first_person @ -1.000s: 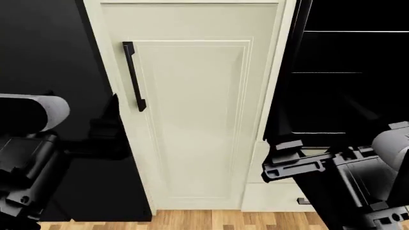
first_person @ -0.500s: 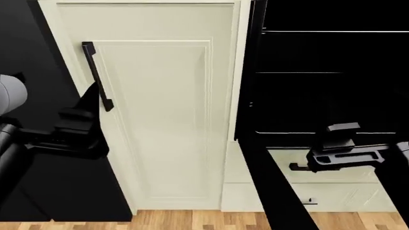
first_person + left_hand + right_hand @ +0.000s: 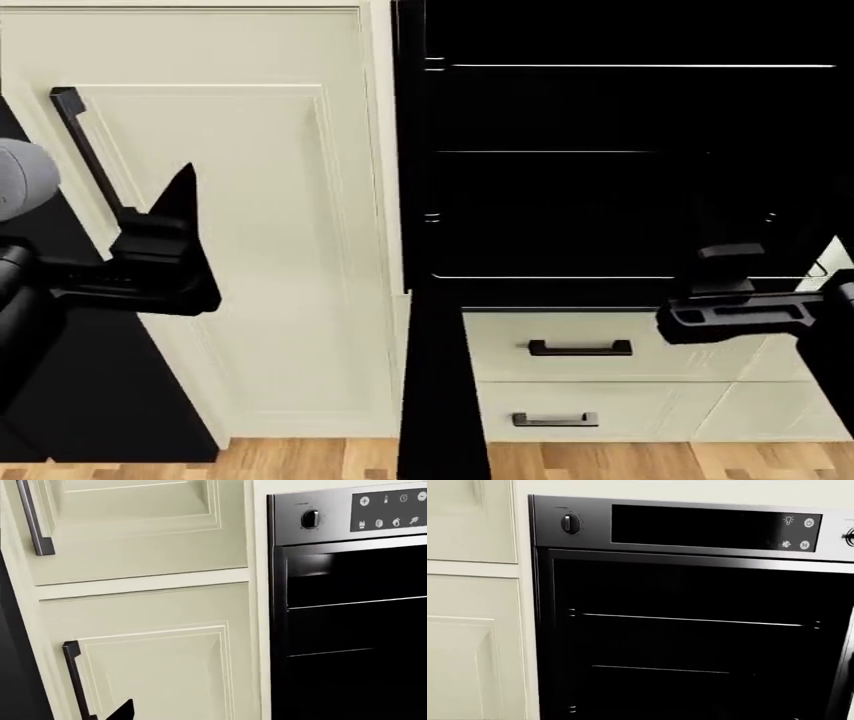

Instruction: Fully slide the bottom oven rack out.

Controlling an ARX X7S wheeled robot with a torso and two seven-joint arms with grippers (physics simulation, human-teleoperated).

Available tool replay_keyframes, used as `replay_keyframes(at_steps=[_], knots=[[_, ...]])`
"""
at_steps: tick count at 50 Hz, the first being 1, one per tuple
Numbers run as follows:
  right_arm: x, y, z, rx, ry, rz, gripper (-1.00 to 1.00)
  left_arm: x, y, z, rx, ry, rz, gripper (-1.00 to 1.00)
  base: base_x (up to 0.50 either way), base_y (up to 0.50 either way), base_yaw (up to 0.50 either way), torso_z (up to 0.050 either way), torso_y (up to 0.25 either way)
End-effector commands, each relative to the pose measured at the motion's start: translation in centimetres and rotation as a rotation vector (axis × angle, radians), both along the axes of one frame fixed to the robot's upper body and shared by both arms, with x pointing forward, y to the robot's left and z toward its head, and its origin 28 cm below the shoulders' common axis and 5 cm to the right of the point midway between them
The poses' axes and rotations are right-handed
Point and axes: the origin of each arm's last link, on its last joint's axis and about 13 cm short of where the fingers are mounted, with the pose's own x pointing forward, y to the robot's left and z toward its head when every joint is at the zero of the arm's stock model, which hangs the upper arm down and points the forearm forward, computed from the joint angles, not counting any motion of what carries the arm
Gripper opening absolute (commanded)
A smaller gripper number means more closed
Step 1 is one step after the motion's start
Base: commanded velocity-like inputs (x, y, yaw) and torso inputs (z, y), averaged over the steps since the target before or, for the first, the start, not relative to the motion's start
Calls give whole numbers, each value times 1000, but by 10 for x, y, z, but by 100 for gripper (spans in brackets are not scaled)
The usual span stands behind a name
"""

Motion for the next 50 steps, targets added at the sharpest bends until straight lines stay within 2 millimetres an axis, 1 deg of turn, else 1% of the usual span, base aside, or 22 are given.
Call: replay_keyframes(at_steps=[1, 6, 14, 20, 39, 45, 50], knots=[[1, -2, 3, -8, 6, -12, 100, 4, -4, -2, 42, -10, 14, 100, 0, -500, 0, 0, 0], [-1, -3, 2, -5, 9, -11, 100, 5, -3, -2, 44, 36, 74, 100, 0, -500, 0, 0, 0], [-1, -3, 3, -3, 15, -11, 100, 3, 1, -1, -2, 72, 69, 100, 0, -500, 0, 0, 0], [-2, -3, 1, 7, 16, -14, 100, 3, 2, -4, -1, 73, 90, 100, 0, -500, 0, 0, 0], [-1, -3, -4, -7, 27, -5, 100, 2, -1, -8, -11, 74, 44, 100, 1, -451, 0, 0, 0], [-2, -2, -3, -13, 21, -4, 100, 2, -2, -8, -11, 80, 41, 100, 127, -200, 0, 0, 0], [-1, -2, -1, -11, 18, 0, 100, 3, -2, -7, -10, 83, 38, 100, 353, -46, 0, 0, 0]])
